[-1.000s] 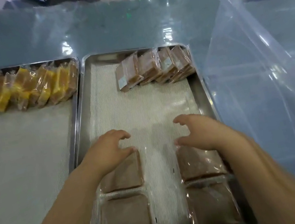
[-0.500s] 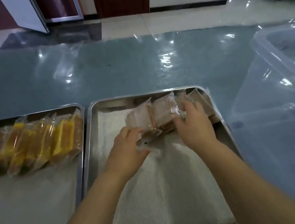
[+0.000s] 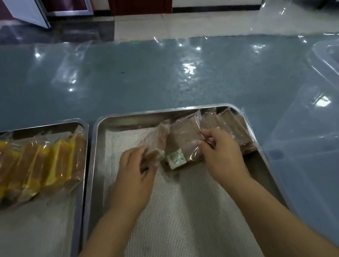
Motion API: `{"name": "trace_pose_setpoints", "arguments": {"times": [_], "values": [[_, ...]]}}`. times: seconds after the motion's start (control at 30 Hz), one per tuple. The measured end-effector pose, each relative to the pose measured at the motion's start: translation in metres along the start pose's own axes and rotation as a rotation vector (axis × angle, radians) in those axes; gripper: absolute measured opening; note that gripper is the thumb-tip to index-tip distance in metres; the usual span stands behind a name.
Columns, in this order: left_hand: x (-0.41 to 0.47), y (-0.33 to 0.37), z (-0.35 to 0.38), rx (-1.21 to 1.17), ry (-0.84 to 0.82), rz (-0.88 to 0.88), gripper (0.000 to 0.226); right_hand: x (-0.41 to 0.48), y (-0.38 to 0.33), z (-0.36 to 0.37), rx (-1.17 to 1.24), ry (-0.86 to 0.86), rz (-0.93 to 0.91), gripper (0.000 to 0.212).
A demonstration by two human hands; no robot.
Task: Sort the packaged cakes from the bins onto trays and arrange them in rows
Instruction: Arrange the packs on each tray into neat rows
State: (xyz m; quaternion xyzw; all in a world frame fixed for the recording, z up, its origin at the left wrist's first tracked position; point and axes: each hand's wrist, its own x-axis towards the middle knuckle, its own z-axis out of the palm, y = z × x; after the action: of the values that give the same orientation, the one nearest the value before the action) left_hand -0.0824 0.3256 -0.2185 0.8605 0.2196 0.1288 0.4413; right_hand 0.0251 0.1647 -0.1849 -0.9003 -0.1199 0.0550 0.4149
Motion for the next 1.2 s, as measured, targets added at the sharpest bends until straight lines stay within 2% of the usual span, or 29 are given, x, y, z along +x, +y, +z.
{"name": "trace_pose_setpoints", "arguments": {"times": [0.1, 0.17, 0.27, 0.4, 0.5, 0.57, 0.63, 0.67, 0.7, 0.73, 0.8, 0.83, 0.93, 1.0, 1.07, 1.2], "values": [[-0.027, -0.002, -0.015, -0.083, 0.088, -0.039, 0.034, -0.019, -0.001, -0.002, 0.186, 0.05, 0.013, 0.025], [-0.047, -0.002, -0.022, -0.202, 0.12, -0.112, 0.038, -0.034, -0.001, -0.006, 0.269, 0.077, 0.017, 0.025], [-0.075, 0.005, -0.029, -0.37, 0.159, -0.184, 0.035, -0.058, 0.0, -0.017, 0.312, 0.134, -0.022, 0.026], [-0.099, 0.007, -0.031, -0.444, 0.171, -0.268, 0.027, -0.088, 0.006, -0.034, 0.341, 0.175, -0.055, 0.034], [-0.112, 0.003, -0.026, -0.394, 0.102, -0.356, 0.029, -0.107, 0.011, -0.049, 0.301, 0.205, -0.092, 0.038], [-0.12, 0.0, -0.022, -0.257, 0.047, -0.383, 0.035, -0.117, 0.016, -0.057, 0.22, 0.249, -0.142, 0.04], [-0.126, -0.004, -0.019, -0.087, 0.032, -0.362, 0.041, -0.122, 0.026, -0.063, 0.041, 0.28, -0.251, 0.035], [-0.129, -0.005, -0.018, -0.004, 0.042, -0.339, 0.042, -0.122, 0.032, -0.065, -0.052, 0.252, -0.324, 0.033], [-0.131, -0.007, -0.018, 0.068, 0.048, -0.325, 0.046, -0.122, 0.039, -0.065, -0.122, 0.149, -0.372, 0.035], [-0.132, -0.008, -0.018, 0.129, 0.045, -0.325, 0.053, -0.123, 0.046, -0.064, -0.176, -0.024, -0.376, 0.043], [-0.135, -0.006, -0.017, 0.273, 0.02, -0.323, 0.068, -0.129, 0.052, -0.064, -0.266, -0.388, -0.277, 0.066], [-0.136, -0.004, -0.016, 0.346, 0.007, -0.295, 0.072, -0.132, 0.054, -0.065, -0.279, -0.48, -0.221, 0.071], [-0.136, 0.003, -0.018, 0.443, -0.047, -0.18, 0.08, -0.133, 0.054, -0.069, -0.171, -0.467, -0.16, 0.065], [-0.132, 0.005, -0.02, 0.469, -0.117, -0.106, 0.087, -0.127, 0.058, -0.07, -0.31, -0.399, -0.14, 0.064], [-0.127, 0.007, -0.018, 0.503, -0.212, -0.067, 0.095, -0.12, 0.063, -0.068, -0.508, -0.409, -0.074, 0.074], [-0.114, 0.006, -0.012, 0.625, -0.437, -0.053, 0.104, -0.118, 0.065, -0.055, -0.584, -0.496, 0.034, 0.083]]}}
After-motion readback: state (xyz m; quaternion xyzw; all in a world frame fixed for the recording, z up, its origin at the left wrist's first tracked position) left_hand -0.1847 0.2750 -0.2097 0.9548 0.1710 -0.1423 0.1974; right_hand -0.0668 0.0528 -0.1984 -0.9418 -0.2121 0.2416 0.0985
